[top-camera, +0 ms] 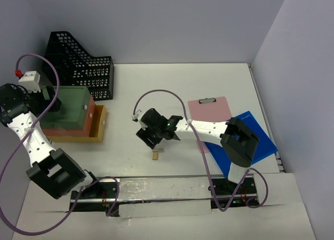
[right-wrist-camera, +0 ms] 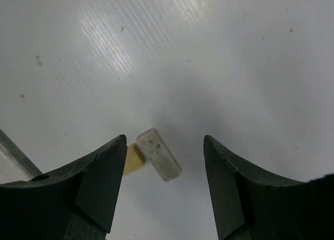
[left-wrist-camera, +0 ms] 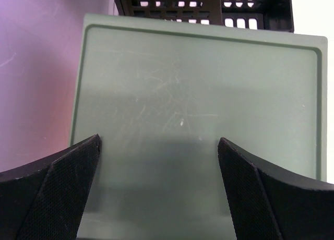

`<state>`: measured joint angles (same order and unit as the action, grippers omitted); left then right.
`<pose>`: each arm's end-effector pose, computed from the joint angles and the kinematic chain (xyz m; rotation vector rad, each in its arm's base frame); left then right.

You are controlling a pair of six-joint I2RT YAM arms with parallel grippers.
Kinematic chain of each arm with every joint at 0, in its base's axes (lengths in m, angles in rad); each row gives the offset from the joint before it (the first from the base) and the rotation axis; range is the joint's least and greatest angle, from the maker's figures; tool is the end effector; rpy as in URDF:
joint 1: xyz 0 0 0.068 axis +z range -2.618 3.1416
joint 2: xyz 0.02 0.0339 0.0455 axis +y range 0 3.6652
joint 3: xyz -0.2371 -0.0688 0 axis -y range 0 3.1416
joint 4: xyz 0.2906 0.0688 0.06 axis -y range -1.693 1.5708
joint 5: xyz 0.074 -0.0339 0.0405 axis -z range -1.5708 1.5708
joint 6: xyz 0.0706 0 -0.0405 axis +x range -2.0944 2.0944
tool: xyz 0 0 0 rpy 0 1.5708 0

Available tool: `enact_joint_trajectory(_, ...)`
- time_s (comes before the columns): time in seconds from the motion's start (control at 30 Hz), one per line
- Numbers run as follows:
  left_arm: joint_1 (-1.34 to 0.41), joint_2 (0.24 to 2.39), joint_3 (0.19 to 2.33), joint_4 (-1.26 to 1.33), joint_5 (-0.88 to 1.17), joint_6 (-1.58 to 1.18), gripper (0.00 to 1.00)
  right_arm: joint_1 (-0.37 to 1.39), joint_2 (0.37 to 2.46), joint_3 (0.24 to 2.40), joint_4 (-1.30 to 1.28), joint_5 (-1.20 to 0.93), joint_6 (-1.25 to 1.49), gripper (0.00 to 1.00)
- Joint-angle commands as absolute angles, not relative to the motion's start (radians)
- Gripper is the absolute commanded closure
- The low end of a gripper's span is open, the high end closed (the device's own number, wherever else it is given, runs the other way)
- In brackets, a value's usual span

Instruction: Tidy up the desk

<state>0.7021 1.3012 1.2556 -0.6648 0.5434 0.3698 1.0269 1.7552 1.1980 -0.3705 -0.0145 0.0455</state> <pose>0.2922 0.1993 0.3011 -0.0843 2.1614 -0.0112 0.2209 0.3672 0.1281 -1.2114 2.2542 0.4514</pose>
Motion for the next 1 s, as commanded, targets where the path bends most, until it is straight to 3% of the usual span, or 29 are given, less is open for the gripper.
enact_joint_trajectory(0.0, 0.703, 1.282, 1.255, -0.803, 0.55, 0.346, 0.01, 1.014, 1.643, 1.164, -0.346, -0.082, -0.013, 0.32)
enact_joint_trajectory(0.43, 0.703, 1.276, 1.247, -0.811, 0.548, 0.357, 0.01, 1.015, 1.663, 1.054, -0.418, -0.087, -0.106, 0.33)
enact_joint_trajectory(0.77, 0.703, 1.273, 1.239, -0.813, 0.54, 0.362, 0.01, 1.015, 1.816, 1.083, -0.396, -0.083, -0.126, 0.38)
enact_joint_trajectory(0.87, 0.703, 1.267, 1.236, -0.811, 0.534, 0.365, 0.01, 1.016, 1.835, 1.095, -0.388, -0.083, -0.129, 0.5)
enact_joint_trajectory(0.97, 0.703, 1.266, 1.236, -0.811, 0.535, 0.363, 0.01, 1.016, 1.84, 1.121, -0.39, -0.068, -0.128, 0.84)
